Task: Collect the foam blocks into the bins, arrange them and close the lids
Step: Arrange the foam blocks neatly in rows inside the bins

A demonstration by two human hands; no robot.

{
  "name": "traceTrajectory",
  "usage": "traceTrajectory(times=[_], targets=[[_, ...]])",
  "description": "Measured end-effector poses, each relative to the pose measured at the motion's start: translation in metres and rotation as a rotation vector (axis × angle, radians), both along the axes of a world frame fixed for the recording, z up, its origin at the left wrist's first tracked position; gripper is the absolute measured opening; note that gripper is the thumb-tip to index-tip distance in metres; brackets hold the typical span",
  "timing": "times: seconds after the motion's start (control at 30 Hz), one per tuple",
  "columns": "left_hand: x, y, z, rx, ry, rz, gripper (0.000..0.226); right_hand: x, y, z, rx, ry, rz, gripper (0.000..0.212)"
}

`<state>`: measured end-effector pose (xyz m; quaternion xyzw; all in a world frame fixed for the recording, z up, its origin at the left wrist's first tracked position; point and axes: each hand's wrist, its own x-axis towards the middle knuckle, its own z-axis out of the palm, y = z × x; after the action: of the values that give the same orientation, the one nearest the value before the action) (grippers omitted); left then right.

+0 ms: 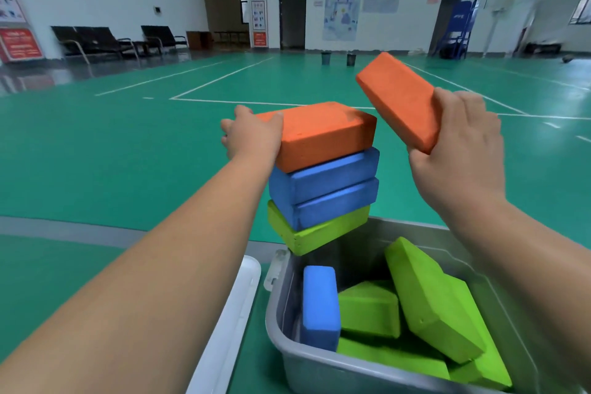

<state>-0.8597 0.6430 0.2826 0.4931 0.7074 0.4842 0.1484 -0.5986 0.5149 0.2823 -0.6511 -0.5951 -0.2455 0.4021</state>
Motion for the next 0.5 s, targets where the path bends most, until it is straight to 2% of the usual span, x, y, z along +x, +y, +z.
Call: traceTrajectory(times=[0.07,0.1,0.27,0.4,0.5], targets=[[0.002,-0.004,-0.002,0.128,0.124,-0.036,0.041,-0.015,0.007,0.011,0.042,-0.055,0.063,0.075],[0.002,-0.005,-0.002,0.162,0.165,-0.068,0.038,-0.023,0.011,0.016,0.058,-0.075,0.100,0.077],[-0.007,-0.006,-0.003,0.118,0.268,-0.135,0.038,-0.060,0.039,0.038,0.010,-0.097,0.256,0.086],[-0.014,-0.011,-0.011,0.042,0.284,-0.260,0.050,-0.067,0.054,0.033,-0.190,-0.201,0.135,0.086],[-0.015,-0.013,-0.016,-0.008,0.276,-0.358,0.062,-0.069,0.056,0.024,-0.266,-0.162,0.083,0.091]])
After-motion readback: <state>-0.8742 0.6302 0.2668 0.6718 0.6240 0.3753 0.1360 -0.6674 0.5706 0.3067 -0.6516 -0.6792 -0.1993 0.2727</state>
